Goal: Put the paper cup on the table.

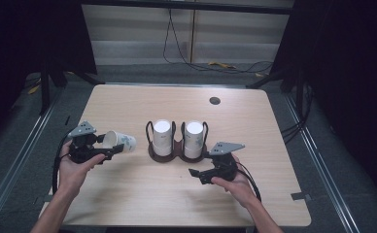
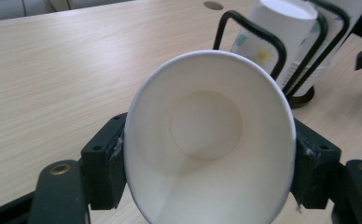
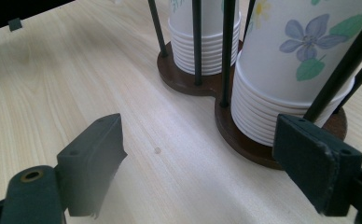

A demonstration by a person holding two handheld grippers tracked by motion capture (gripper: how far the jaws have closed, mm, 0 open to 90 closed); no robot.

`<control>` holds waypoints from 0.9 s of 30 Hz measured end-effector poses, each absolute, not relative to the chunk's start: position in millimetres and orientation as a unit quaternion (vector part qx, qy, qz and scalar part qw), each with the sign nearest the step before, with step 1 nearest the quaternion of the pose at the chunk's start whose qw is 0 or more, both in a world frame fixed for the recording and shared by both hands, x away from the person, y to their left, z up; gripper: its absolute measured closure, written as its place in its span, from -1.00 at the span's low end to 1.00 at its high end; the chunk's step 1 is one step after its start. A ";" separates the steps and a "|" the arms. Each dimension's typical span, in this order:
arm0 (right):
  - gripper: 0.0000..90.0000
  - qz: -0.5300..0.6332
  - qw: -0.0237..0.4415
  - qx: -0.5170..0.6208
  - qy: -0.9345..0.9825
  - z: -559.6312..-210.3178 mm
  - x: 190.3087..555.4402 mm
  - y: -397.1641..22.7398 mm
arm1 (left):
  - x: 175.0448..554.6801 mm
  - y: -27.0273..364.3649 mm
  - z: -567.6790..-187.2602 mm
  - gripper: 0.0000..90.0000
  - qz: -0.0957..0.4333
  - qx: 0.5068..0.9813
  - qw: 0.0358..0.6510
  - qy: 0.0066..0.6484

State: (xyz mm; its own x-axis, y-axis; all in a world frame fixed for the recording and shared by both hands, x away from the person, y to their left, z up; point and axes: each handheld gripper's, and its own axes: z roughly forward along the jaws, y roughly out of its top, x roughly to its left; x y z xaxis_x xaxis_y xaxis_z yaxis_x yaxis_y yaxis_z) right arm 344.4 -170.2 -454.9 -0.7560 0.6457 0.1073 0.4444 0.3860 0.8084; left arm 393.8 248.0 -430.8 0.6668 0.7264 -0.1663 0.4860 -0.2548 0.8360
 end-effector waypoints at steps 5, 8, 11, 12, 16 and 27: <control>-0.63 0.446 0.112 0.337 0.822 -455.3 343.8 -171.4 | 395.9 248.0 -431.1 -0.41 0.137 0.783 0.457 0.400; -0.63 0.443 0.110 0.338 0.824 -456.7 343.5 -170.9 | 399.0 245.4 -432.5 -0.41 0.137 0.792 0.438 0.402; -0.63 0.441 0.109 0.336 0.825 -457.9 343.7 -169.9 | 402.9 243.8 -434.0 -0.41 0.138 0.798 0.423 0.407; -0.63 0.441 0.107 0.334 0.826 -458.3 343.3 -168.4 | 407.5 242.6 -434.2 -0.42 0.122 0.805 0.410 0.410; -0.63 0.437 0.106 0.330 0.830 -458.9 342.9 -166.6 | 411.7 240.8 -435.2 -0.42 0.125 0.817 0.389 0.406; -0.63 0.435 0.106 0.330 0.831 -459.5 342.9 -165.6 | 424.8 242.7 -442.6 -0.44 0.130 0.834 0.332 0.421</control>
